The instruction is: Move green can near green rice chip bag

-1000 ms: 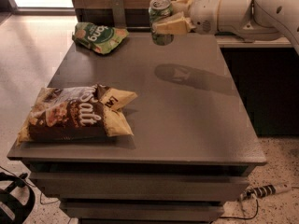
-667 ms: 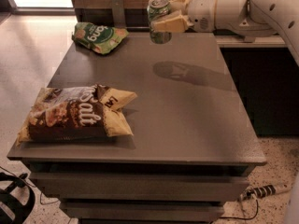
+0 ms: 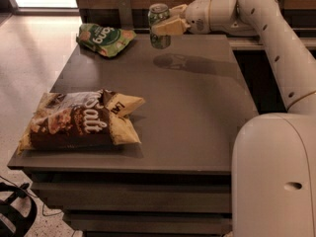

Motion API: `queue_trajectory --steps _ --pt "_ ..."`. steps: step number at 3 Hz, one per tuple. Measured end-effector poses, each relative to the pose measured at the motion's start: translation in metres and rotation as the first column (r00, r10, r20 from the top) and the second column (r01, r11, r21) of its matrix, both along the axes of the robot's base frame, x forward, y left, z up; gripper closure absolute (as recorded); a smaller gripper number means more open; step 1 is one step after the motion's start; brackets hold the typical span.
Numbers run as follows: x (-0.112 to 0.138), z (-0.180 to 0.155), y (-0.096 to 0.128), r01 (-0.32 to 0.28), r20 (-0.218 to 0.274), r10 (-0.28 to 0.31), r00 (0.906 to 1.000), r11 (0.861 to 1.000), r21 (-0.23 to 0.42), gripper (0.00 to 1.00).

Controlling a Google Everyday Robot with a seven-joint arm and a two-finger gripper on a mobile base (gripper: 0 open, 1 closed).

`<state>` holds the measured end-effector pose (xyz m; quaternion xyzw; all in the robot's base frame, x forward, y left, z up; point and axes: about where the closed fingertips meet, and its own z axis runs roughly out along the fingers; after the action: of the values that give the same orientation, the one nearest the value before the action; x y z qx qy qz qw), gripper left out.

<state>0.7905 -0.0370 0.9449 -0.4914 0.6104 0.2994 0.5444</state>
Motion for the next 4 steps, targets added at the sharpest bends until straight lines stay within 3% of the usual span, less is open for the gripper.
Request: queue_trajectory --steps 1,2,3,4 --pt "0.018 0.023 -0.013 0.093 0.066 -0.091 0.9936 0.996 -0.016 1.00" --pt "0.020 0.030 -0.017 0.191 0.095 -0.186 0.9780 0.980 -0.047 1.00" --pt "0.016 0.000 -0.002 0.219 0.044 -0.215 0.9755 0.971 -0.098 1.00" --pt "0.014 -0.031 0.016 0.197 -0.024 -0.201 0.9792 0.973 -0.118 1.00"
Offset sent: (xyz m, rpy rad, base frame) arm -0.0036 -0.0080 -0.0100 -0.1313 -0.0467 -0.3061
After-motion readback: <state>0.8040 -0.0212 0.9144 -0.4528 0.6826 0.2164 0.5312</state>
